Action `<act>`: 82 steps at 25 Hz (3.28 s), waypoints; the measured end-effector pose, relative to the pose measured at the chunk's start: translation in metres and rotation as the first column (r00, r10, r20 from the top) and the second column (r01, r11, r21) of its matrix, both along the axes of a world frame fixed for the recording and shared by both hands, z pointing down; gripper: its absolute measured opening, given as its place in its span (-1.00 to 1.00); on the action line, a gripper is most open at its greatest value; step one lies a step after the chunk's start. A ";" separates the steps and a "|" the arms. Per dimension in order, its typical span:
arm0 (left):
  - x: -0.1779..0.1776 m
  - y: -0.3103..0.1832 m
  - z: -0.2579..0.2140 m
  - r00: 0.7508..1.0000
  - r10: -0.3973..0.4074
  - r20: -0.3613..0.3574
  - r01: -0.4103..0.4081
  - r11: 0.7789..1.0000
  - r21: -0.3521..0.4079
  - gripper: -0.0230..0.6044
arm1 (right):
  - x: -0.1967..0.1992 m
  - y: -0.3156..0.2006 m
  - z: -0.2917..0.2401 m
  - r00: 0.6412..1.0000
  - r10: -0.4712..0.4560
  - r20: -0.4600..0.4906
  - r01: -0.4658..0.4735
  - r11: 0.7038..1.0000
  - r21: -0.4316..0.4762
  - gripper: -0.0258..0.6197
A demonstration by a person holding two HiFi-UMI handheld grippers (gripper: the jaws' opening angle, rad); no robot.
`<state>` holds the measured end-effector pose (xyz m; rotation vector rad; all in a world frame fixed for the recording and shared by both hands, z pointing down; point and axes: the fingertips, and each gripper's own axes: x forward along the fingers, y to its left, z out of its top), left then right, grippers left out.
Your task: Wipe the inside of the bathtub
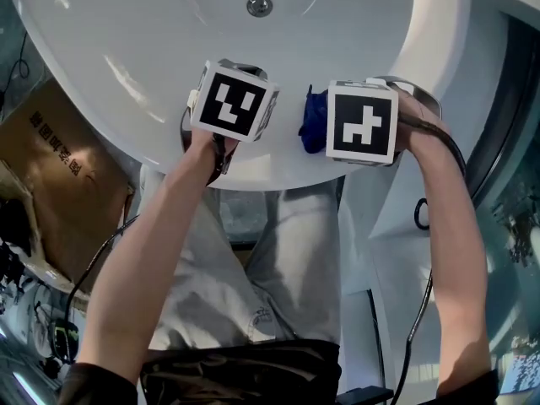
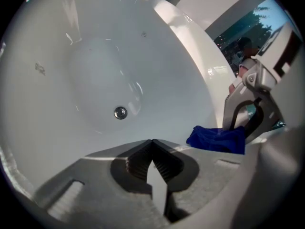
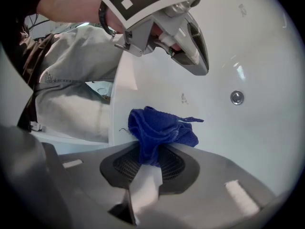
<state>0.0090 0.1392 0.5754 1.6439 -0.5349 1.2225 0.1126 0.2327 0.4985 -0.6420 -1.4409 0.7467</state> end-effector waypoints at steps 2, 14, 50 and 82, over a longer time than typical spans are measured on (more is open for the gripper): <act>-0.001 -0.001 -0.011 1.000 0.009 -0.016 -0.009 1.000 0.003 -0.91 | -0.003 0.001 -0.006 1.000 0.011 0.003 -0.011 1.000 0.009 -0.63; -0.026 -0.030 -0.108 0.998 -0.005 -0.069 0.013 0.994 0.111 -0.91 | -0.022 0.002 -0.045 0.997 0.073 0.032 -0.078 0.978 0.194 -0.63; -0.085 -0.200 -0.462 0.959 -0.169 -0.227 0.280 0.696 0.662 -0.91 | -0.140 -0.254 -0.369 0.517 0.518 0.682 -0.856 0.292 0.427 -0.62; -0.096 -0.269 -0.732 0.888 -0.122 -0.442 0.457 0.151 0.876 -0.91 | -0.127 -0.361 -0.670 0.150 0.071 0.986 -0.941 -0.297 0.164 -0.63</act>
